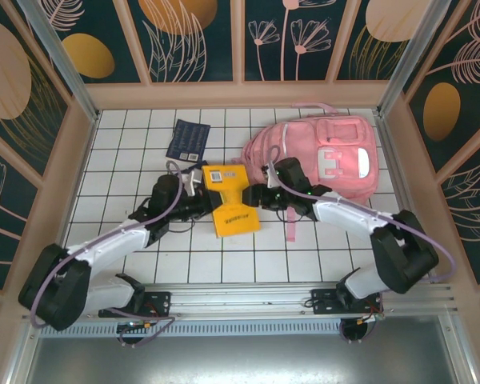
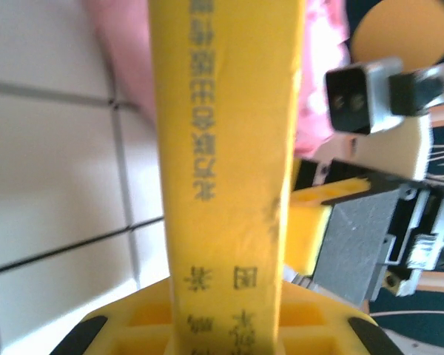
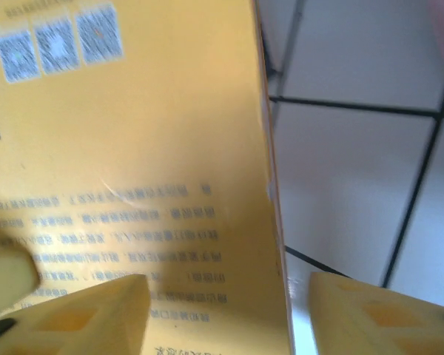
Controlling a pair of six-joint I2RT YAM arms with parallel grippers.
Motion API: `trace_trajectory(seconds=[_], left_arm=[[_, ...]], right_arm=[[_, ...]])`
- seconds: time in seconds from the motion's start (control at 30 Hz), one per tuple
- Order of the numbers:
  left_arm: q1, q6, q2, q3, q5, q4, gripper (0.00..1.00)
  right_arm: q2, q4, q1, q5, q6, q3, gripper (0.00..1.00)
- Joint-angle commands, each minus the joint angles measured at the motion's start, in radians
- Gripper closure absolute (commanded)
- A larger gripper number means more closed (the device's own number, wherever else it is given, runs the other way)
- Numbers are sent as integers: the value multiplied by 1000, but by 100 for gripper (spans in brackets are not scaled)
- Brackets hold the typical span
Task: Pack the student bag
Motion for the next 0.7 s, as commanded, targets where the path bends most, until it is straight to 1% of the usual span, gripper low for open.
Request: trace_trajectory(seconds=[0.0,0.03,0.1,0.17,0.27,0.37,0.57,0.67], left_arm=[[13,-12,-95,56,-69,126,100],[14,-22,-117,60,-98,130,100],[17,-32,-161,68,-153,145,100],[18,-37,-194,77,-193,174,100],[19,-43,-205,108,-212,198,100],[19,-52,-203,133,-226,214,100],[19,-46,-227,159,-285,240,100],[19,-52,-227,170,-297,261,100]], right_arm=[[-64,65,-4,-1,73,23,33],[-88,82,-3,7,94,20,29],[-137,127,-5,17,144,8,24],[-176,189,-6,0,193,-3,19],[-188,264,-5,-50,252,-6,18],[-176,386,2,-110,337,-26,15],[-203,527,24,-62,398,-69,13],[-192,603,41,-68,411,-68,11]])
